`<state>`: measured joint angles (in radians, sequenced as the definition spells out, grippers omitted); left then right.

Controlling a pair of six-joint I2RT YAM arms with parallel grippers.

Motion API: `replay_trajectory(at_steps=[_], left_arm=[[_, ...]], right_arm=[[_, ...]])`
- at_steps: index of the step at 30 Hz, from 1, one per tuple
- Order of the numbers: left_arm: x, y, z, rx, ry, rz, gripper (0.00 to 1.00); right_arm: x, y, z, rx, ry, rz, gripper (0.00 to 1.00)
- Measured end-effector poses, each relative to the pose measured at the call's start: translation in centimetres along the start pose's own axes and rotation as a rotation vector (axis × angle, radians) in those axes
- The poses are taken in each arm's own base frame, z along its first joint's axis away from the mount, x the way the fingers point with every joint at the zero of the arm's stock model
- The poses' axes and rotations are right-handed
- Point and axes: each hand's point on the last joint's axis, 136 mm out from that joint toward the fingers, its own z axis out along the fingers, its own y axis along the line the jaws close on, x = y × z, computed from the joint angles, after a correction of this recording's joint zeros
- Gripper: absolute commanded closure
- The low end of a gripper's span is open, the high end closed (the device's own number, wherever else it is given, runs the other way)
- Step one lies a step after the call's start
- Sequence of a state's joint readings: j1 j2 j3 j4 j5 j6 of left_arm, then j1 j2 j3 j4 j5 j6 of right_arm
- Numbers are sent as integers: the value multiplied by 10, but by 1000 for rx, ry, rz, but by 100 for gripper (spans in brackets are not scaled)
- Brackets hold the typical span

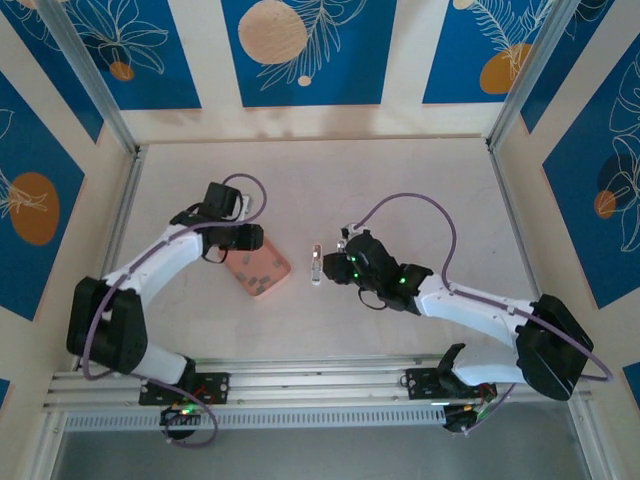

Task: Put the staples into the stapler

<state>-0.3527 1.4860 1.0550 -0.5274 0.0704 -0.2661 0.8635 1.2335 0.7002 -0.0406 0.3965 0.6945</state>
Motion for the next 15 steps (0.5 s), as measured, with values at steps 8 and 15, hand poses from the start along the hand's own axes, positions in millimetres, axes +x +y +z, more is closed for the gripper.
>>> replay_trajectory(at_steps=[8,15], left_arm=[[13,11,27,-129,168,56,55],[28,29,41,-222,262,69,57]], right_arm=[[2,-2,-2,-8,-10,20,63],[3,-4,-1,-5,-7,22,63]])
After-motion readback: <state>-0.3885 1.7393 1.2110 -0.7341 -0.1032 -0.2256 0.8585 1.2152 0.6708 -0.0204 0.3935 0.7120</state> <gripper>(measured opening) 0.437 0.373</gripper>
